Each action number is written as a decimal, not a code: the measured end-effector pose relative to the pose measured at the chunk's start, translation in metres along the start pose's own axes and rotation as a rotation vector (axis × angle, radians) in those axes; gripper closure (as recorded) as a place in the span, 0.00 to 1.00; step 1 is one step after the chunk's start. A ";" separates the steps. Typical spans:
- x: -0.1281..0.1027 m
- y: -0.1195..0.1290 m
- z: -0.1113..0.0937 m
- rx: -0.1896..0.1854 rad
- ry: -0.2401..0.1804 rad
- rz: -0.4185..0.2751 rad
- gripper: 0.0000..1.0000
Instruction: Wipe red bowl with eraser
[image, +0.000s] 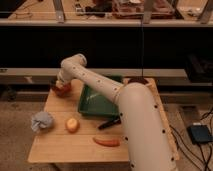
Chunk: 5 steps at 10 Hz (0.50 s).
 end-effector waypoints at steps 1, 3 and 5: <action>-0.003 -0.005 -0.001 0.007 0.001 -0.008 1.00; -0.014 -0.010 -0.009 0.011 0.002 -0.020 1.00; -0.027 -0.011 -0.016 0.010 0.000 -0.018 1.00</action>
